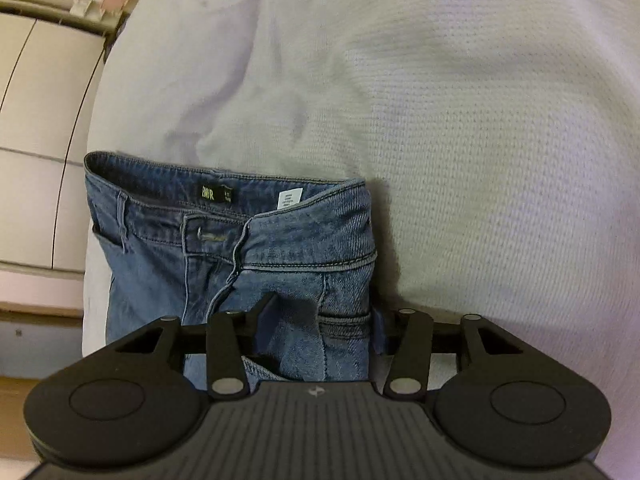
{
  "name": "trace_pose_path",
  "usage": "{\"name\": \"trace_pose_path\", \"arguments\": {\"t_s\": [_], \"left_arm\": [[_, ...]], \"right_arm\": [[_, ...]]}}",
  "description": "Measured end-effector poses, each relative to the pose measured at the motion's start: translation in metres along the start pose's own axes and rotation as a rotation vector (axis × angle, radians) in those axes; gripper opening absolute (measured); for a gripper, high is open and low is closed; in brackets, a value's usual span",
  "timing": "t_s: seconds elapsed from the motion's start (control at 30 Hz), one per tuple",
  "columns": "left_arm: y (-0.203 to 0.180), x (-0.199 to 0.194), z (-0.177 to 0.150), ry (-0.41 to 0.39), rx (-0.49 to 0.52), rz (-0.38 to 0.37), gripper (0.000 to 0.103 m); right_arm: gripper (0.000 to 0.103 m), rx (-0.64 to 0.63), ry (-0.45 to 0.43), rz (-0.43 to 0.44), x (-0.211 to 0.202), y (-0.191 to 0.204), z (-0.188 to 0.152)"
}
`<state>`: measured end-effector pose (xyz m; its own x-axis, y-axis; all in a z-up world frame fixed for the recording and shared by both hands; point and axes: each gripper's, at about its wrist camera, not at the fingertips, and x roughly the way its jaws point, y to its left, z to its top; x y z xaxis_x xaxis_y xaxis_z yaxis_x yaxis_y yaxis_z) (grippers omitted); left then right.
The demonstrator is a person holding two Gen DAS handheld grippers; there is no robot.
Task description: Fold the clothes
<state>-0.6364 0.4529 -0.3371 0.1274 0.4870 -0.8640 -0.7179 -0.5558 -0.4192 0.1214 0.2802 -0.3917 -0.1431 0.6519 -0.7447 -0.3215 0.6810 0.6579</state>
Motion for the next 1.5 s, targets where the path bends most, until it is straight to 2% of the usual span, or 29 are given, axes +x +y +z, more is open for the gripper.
{"name": "trace_pose_path", "arguments": {"t_s": [0.07, 0.13, 0.17, 0.23, 0.27, 0.3, 0.37, 0.47, 0.53, 0.57, 0.63, 0.73, 0.8, 0.87, 0.93, 1.07, 1.1, 1.13, 1.17, 1.2, 1.23, 1.27, 1.3, 1.37, 1.5], "left_arm": [[-0.004, 0.011, 0.005, 0.001, 0.017, -0.021, 0.042], [-0.013, 0.015, 0.007, 0.007, 0.077, -0.041, 0.010], [-0.018, 0.014, 0.008, 0.013, 0.109, -0.040, 0.009], [-0.025, -0.003, 0.008, -0.023, 0.150, -0.047, 0.008], [-0.026, -0.020, 0.010, -0.054, 0.169, -0.063, 0.008], [-0.021, -0.043, 0.012, -0.083, 0.167, -0.090, 0.008], [-0.007, -0.093, 0.015, -0.142, 0.155, -0.136, 0.007], [0.038, -0.185, 0.014, -0.239, 0.130, -0.097, 0.007], [0.079, -0.242, 0.002, -0.314, 0.100, -0.041, 0.007], [0.101, -0.264, -0.007, -0.338, 0.078, 0.010, 0.007], [0.146, -0.280, -0.026, -0.307, 0.015, 0.078, 0.008], [0.198, -0.246, -0.071, -0.187, -0.001, 0.235, 0.008], [0.217, -0.220, -0.102, -0.137, -0.005, 0.329, 0.007], [0.223, -0.217, -0.119, -0.168, -0.019, 0.344, 0.008], [0.219, -0.223, -0.125, -0.201, 0.006, 0.348, 0.008], [0.205, -0.234, -0.113, -0.186, 0.095, 0.370, 0.016], [0.205, -0.239, -0.115, -0.187, 0.095, 0.397, 0.020], [0.206, -0.244, -0.118, -0.188, 0.095, 0.425, 0.020], [0.207, -0.249, -0.120, -0.190, 0.085, 0.491, 0.020], [0.211, -0.254, -0.123, -0.181, 0.076, 0.546, 0.020], [0.212, -0.256, -0.125, -0.165, 0.069, 0.584, 0.019], [0.212, -0.263, -0.128, -0.161, 0.075, 0.602, 0.019], [0.208, -0.268, -0.131, -0.155, 0.092, 0.592, 0.019], [0.194, -0.275, -0.137, -0.144, 0.144, 0.555, 0.019], [0.136, -0.258, -0.142, -0.122, 0.319, 0.408, 0.019]], "right_arm": [[0.053, 0.003, -0.029, -0.011, 0.001, 0.001, -0.005], [0.054, 0.008, -0.052, -0.026, 0.001, 0.004, -0.009], [0.053, 0.004, -0.056, -0.034, 0.001, 0.005, -0.010], [0.024, -0.029, -0.055, -0.080, -0.001, 0.011, -0.009], [0.015, -0.041, -0.061, -0.090, -0.005, 0.014, -0.010], [0.011, -0.057, -0.076, -0.087, -0.013, 0.019, -0.011], [0.010, -0.102, -0.109, -0.064, -0.033, 0.032, -0.014], [0.009, -0.181, -0.144, 0.000, -0.075, 0.056, -0.025], [0.009, -0.212, -0.161, 0.035, -0.107, 0.064, -0.032], [0.009, -0.232, -0.170, 0.045, -0.121, 0.065, -0.035], [0.008, -0.260, -0.176, 0.041, -0.141, 0.059, -0.038], [0.008, -0.247, -0.145, -0.037, -0.143, 0.025, -0.041], [0.008, -0.224, -0.113, -0.118, -0.133, -0.002, -0.044], [0.008, -0.197, -0.084, -0.181, -0.124, -0.027, -0.046], [0.008, -0.211, -0.084, -0.165, -0.127, -0.034, -0.047], [0.008, -0.283, -0.079, -0.142, -0.134, -0.029, -0.046], [0.011, -0.278, -0.065, -0.175, -0.134, -0.034, -0.045], [0.019, -0.273, -0.051, -0.208, -0.134, -0.038, -0.044], [0.030, -0.264, -0.038, -0.248, -0.134, -0.043, -0.043], [0.059, -0.244, -0.034, -0.320, -0.134, -0.046, -0.042], [0.076, -0.243, -0.053, -0.370, -0.136, -0.042, -0.043], [0.075, -0.249, -0.073, -0.418, -0.138, -0.038, -0.044], [0.071, -0.287, -0.098, -0.460, -0.143, -0.031, -0.047], [0.072, -0.361, -0.146, -0.529, -0.152, -0.017, -0.055], [0.072, -0.457, -0.181, -0.384, -0.154, 0.021, -0.075]]}}
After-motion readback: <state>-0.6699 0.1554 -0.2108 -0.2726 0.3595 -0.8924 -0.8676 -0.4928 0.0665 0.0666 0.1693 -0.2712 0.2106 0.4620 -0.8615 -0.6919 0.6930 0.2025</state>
